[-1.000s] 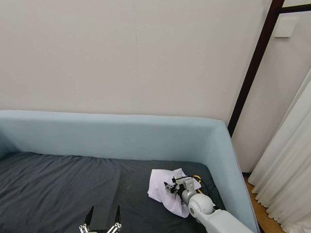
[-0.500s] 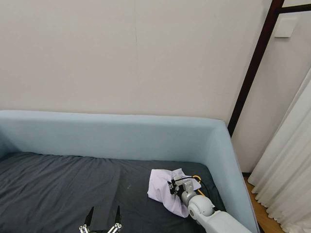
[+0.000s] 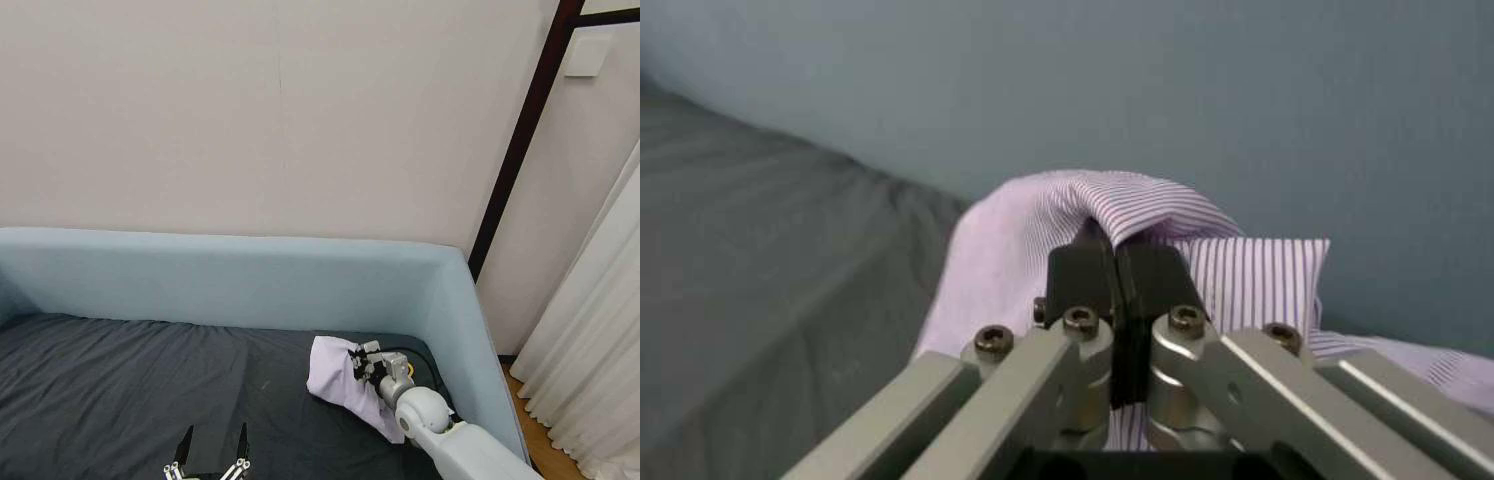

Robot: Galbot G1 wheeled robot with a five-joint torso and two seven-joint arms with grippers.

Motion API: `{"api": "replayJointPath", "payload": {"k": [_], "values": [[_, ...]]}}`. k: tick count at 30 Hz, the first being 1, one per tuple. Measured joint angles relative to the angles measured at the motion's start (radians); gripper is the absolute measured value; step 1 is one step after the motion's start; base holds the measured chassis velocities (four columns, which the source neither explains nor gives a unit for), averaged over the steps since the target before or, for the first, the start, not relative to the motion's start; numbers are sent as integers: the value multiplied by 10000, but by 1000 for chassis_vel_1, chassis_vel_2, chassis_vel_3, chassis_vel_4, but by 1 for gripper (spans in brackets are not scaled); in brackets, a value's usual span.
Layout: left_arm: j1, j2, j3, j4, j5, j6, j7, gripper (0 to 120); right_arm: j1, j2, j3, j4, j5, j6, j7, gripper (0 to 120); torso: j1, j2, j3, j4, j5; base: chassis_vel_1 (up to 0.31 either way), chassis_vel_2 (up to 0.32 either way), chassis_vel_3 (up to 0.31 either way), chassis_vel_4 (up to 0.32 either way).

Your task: Pick up the clothes from the sofa and hang them on the clothes hanger.

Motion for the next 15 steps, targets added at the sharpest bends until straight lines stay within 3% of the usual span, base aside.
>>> {"api": "replayJointPath", "payload": {"k": [8, 15], "values": [[-17, -130, -64, -113, -66, 31, -5, 100, 1322, -1132, -221, 2454, 1678, -55, -283, 0, -2, 0, 0, -1, 0, 0, 0, 0, 0], [21, -268, -149, -202, -70, 29, -12, 99, 3112, -1024, -675, 2690, 2633, 168, -530, 0, -1, 0, 0, 1, -2, 0, 0, 0, 0]]}}
